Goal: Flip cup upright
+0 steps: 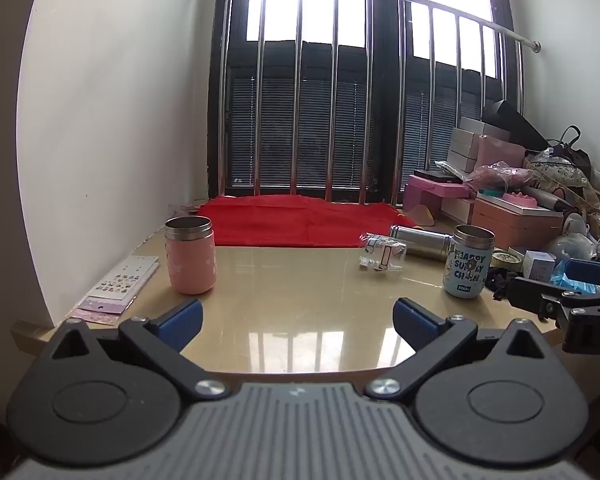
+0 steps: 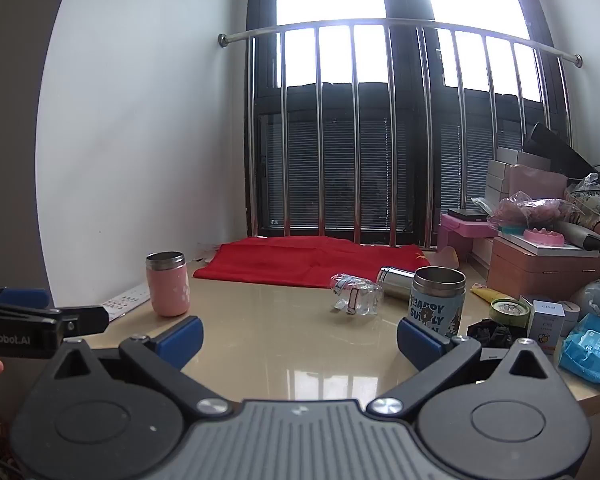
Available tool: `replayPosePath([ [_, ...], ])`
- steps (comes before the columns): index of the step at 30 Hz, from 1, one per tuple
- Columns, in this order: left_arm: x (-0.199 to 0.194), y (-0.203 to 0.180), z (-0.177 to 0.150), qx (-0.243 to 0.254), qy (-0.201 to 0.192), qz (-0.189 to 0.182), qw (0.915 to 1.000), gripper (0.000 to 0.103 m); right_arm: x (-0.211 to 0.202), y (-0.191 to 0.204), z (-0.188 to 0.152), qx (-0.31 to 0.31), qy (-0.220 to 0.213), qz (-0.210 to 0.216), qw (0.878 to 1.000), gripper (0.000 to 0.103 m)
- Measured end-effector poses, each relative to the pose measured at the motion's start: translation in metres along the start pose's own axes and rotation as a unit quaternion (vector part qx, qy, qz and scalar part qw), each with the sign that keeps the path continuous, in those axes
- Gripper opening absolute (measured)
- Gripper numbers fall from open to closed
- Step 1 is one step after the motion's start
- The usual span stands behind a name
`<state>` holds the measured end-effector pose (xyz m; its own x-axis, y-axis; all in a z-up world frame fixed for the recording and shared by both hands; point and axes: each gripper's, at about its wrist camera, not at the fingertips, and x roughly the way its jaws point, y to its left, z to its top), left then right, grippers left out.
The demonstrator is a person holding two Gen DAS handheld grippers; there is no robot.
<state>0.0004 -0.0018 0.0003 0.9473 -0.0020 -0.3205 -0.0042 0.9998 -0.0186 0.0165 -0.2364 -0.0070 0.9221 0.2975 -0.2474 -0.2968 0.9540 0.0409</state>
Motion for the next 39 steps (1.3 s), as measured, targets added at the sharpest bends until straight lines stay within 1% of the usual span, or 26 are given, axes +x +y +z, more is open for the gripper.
replayPosePath([
  [39,-0.0017,0.0050,-0.0014,-0.002,-0.003,-0.006,1.0000,0.103,0.0009,-0.0001,-0.0003,0.000,0.000,0.000,1.000,0.103],
])
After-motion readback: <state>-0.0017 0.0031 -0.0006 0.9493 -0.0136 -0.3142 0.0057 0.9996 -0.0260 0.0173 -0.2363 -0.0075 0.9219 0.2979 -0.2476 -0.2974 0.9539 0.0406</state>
